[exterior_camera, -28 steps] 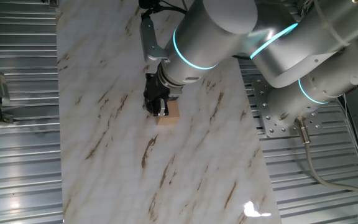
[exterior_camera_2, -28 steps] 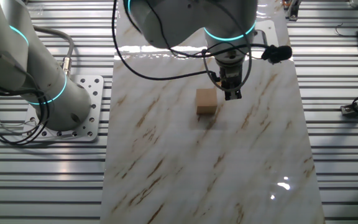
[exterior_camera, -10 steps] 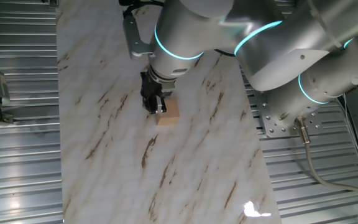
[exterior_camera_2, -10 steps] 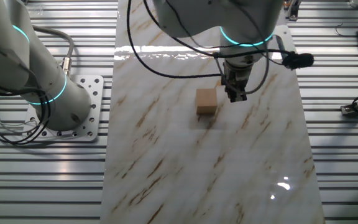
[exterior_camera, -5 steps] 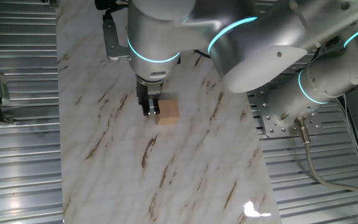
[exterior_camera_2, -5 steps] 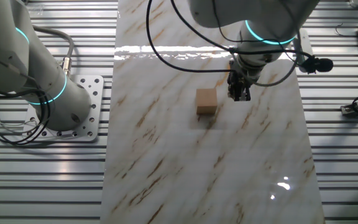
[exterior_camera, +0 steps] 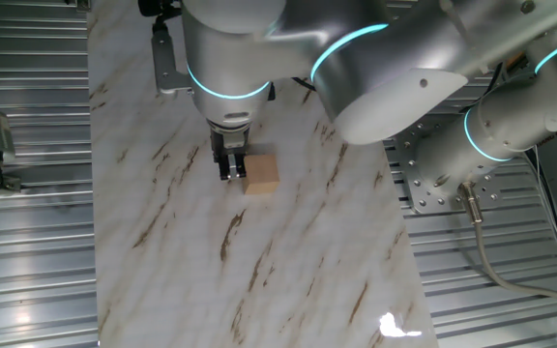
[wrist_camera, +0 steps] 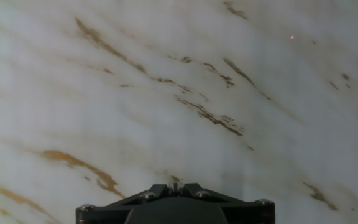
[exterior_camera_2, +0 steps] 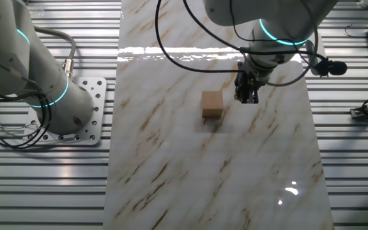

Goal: Approach and touch the side of the small block

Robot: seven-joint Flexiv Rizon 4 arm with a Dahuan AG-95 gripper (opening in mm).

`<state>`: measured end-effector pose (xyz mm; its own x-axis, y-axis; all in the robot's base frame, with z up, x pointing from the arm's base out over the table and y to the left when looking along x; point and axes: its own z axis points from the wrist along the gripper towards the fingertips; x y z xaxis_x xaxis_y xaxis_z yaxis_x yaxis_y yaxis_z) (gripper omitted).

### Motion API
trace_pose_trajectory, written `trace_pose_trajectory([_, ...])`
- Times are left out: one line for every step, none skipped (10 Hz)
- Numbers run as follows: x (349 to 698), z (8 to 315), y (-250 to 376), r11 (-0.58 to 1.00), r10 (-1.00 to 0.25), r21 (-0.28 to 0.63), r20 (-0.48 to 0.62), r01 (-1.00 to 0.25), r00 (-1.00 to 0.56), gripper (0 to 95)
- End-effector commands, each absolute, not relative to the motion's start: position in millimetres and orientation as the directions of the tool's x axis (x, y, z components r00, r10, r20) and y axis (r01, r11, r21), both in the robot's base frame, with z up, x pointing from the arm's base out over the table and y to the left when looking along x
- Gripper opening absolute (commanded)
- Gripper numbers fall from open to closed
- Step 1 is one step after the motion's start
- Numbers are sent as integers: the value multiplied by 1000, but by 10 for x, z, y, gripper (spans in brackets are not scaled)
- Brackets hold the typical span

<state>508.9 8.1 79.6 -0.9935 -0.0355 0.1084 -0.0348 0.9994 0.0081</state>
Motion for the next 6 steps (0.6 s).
trace_pose_trajectory([5092, 803, 87, 999, -35, 11, 124, -34, -992, 0])
trace_pose_trajectory([5092, 803, 87, 999, -38, 14, 128, -36, -991, 0])
trace_pose_trajectory([5092, 803, 87, 999, -44, 32, 140, -39, -989, 0])
trace_pose_trajectory([5092, 803, 87, 998, -51, 52, 156, -43, -986, 0])
trace_pose_trajectory([5092, 803, 87, 997, -59, 65, 170, -49, -984, 0])
trace_pose_trajectory([5092, 803, 87, 996, -67, 68, 185, -55, -980, 0])
